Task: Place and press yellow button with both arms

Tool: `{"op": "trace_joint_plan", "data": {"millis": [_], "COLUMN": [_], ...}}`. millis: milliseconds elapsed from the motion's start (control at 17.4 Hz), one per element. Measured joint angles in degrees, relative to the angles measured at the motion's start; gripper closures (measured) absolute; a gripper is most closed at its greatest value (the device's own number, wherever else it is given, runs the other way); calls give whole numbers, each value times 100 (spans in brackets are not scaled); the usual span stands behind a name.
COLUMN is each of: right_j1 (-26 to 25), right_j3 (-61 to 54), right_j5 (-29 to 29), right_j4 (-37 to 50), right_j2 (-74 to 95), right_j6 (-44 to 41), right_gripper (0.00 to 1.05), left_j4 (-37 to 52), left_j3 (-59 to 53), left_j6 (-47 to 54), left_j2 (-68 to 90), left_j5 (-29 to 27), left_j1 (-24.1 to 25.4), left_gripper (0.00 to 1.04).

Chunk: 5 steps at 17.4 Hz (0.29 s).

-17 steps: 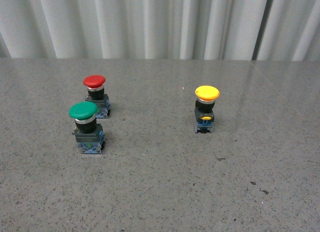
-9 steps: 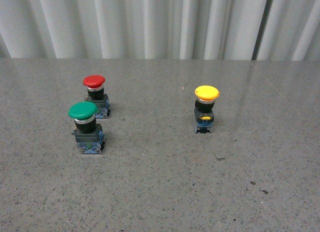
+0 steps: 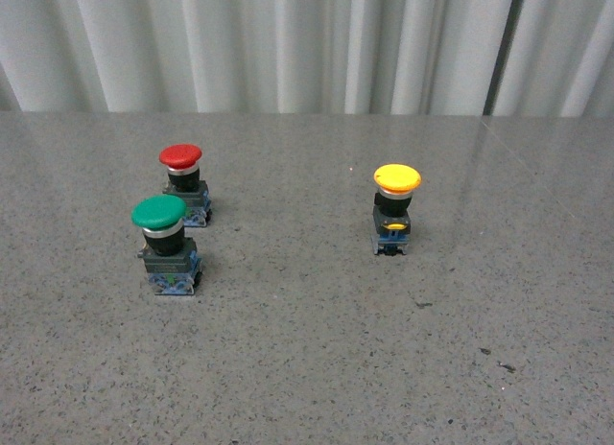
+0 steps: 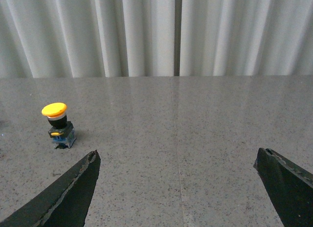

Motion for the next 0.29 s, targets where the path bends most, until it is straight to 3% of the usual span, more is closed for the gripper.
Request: {"op": "trace_joint_plan", "data": {"millis": [288], "right_j1": [0], "right_j3": [0], "right_j5": [-2], "right_j4": [-2], "right_j2": [0], "right_j6": [0], "right_gripper": [7], "left_j4": [0], "left_j3": [0], "left_j6": [-2], "left_j2": [0], "left_j5": [0], "left_j1": [0], "left_gripper": [7]}}
